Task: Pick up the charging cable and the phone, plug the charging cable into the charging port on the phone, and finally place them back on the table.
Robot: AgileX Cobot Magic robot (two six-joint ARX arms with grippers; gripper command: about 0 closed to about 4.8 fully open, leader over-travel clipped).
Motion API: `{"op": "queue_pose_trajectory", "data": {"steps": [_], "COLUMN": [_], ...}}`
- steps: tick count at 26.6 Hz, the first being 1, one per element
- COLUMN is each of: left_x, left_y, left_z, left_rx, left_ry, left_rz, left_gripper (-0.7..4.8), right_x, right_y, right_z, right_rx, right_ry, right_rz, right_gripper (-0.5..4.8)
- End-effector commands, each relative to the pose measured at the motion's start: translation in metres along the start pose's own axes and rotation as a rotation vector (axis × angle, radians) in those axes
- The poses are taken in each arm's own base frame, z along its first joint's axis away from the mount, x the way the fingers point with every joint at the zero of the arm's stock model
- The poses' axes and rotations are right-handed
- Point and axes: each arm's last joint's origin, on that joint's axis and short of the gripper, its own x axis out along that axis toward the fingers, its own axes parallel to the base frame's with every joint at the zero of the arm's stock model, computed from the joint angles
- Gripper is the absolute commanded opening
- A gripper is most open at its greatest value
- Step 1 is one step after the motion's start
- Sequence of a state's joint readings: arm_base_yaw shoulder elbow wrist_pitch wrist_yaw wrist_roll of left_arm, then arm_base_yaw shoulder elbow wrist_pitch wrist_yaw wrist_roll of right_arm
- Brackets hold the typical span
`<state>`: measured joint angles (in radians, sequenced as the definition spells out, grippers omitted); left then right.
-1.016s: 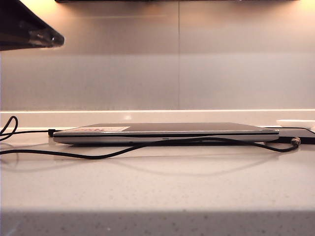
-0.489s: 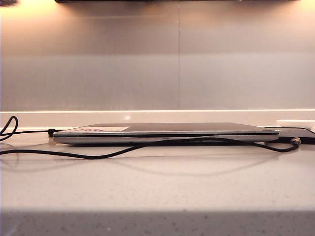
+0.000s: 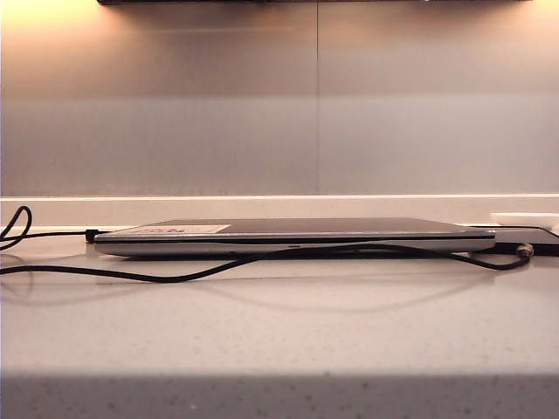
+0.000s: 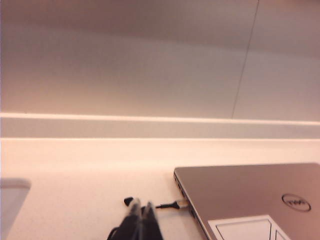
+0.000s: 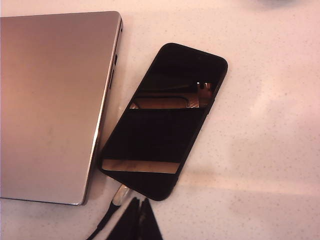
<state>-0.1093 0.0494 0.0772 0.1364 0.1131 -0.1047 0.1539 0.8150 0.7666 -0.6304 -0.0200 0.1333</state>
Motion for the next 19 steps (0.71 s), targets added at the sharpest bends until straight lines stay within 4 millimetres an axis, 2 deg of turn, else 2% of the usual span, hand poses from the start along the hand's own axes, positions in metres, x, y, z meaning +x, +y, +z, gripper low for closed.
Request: {"op": "queue_pose_trajectory", "data": {"steps": [1, 7, 11, 19], "left_x": [-0.003, -0.002, -0.003, -0.003], "left_y": [0.003, 0.005, 0.006, 0.006], "left_z": [-0.005, -0.018, -0.025, -0.027], "left_rx": [0.01, 0.009, 0.088, 0.156], "left_ry": [-0.018, 0.01, 0.085, 0.105], "left_rz": [0.02, 0.035, 0.039, 0.037], "left_gripper": [-0.06, -0.06, -0.06, -0.06], "right_x": [-0.002, -0.002, -0.002, -0.002], "right_y": [0.0, 0.0, 0.0, 0.0], "right_z": [0.002, 0.002, 0.002, 0.002], "right_rx": [-0.003, -0.003, -0.003, -0.003], "right_ry": [-0.017, -0.017, -0.017, -0.017], "right_rz": [0.003, 0.003, 0.003, 0.003], "right_gripper": [-0.01, -0.01, -0.01, -0.01]}}
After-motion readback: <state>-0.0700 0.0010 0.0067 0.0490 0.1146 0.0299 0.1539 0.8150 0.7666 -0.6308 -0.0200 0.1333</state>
